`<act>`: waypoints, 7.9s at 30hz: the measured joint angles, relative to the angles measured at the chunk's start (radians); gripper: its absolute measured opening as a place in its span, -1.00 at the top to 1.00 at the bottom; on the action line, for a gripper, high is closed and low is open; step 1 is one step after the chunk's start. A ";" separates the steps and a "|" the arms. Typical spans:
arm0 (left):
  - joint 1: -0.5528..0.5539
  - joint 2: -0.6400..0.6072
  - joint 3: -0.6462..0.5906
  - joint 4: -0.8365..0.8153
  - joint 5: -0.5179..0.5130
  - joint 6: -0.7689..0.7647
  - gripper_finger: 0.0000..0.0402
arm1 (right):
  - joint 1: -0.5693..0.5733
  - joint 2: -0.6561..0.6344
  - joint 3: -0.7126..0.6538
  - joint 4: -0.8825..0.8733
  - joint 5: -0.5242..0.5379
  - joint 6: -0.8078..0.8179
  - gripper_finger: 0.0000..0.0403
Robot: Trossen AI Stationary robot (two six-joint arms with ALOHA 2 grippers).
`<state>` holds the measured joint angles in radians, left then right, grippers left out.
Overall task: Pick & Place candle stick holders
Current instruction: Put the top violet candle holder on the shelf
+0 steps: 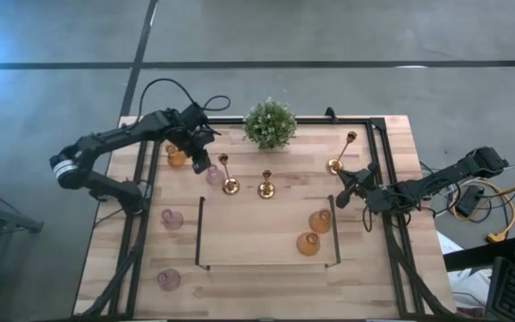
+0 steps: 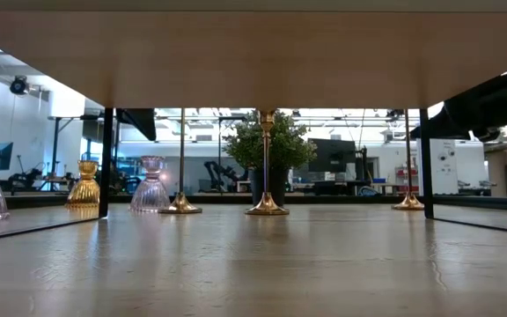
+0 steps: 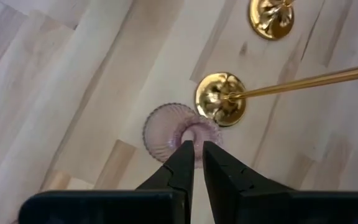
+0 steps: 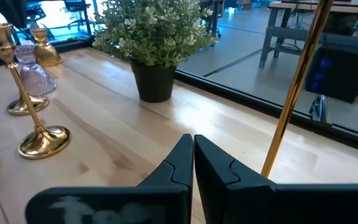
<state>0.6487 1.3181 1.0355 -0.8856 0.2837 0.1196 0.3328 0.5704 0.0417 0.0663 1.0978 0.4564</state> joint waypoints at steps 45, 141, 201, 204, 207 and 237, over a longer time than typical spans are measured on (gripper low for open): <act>0.003 0.175 0.054 -0.112 -0.038 -0.005 0.84 | 0.001 0.000 0.004 -0.003 -0.002 -0.010 0.96; -0.648 0.243 0.988 -0.135 -0.270 -0.339 0.84 | 0.040 1.168 1.601 -0.272 0.072 -0.817 -0.08; -0.659 0.032 0.648 0.260 -0.415 -0.009 0.14 | 0.511 1.082 1.579 -0.624 0.146 -0.127 0.43; -0.657 -0.019 0.528 0.398 -0.415 0.004 0.14 | 0.541 1.134 1.579 -0.602 0.216 -0.054 0.43; -0.657 -0.060 0.421 0.519 -0.415 0.006 0.14 | 0.553 1.185 1.579 -0.551 0.252 -0.007 0.43; -0.655 -0.169 0.136 0.870 -0.417 0.095 0.14 | 0.485 1.481 1.591 -0.471 0.417 0.517 0.43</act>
<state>-0.0067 1.1488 1.1717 -0.0158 -0.1333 0.2146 0.8179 2.0517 1.6325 -0.4050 1.5144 0.9733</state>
